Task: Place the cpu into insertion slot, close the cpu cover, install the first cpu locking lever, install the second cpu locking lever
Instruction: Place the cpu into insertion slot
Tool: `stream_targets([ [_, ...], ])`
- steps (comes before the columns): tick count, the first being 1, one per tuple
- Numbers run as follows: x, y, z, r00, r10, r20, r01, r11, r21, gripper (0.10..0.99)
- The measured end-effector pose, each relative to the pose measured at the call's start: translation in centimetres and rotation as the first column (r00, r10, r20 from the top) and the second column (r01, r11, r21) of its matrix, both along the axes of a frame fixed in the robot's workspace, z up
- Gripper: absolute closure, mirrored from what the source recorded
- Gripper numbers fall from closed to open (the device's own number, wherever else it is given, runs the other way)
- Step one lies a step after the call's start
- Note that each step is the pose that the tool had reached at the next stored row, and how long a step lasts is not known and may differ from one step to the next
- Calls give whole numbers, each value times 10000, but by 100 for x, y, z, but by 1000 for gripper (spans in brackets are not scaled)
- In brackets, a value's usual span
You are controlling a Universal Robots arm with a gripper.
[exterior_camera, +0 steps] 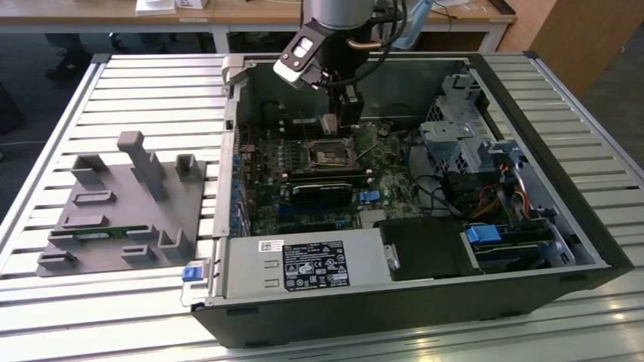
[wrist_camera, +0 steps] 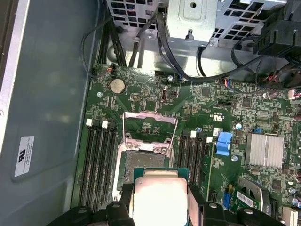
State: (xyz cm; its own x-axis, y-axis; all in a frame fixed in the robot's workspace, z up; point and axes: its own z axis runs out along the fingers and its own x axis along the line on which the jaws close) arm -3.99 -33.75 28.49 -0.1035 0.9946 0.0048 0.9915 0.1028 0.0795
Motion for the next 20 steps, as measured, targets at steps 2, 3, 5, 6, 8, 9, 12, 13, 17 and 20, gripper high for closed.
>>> stream_targets([
  [2, 0, 1, -16, 10000, 0, 0, 0, 10000, 0, 549],
  [3, 0, 1, -23, 10000, 0, -1, 0, 10000, -1, 549],
  [5, 0, 1, -36, 10000, 0, 0, 0, 10000, -1, 549],
  [6, 0, 1, -42, 10000, 0, 0, 0, 10000, -1, 549],
  [8, 0, 1, -57, 10000, 0, 0, 0, 10000, -1, 549],
  [9, 0, 1, -64, 10000, 0, 0, 0, 10000, 0, 549],
  [12, 0, 1, -84, 10000, 0, 1, 0, 10000, 0, 549],
  [13, 0, 1, -91, 10000, 0, 0, 0, 10000, 0, 549],
  [17, 0, 1, -112, 10000, 0, 0, 0, 10000, -1, 549],
  [20, 0, 2, -133, 10000, 0, 0, 0, 10000, -2, 549],
])
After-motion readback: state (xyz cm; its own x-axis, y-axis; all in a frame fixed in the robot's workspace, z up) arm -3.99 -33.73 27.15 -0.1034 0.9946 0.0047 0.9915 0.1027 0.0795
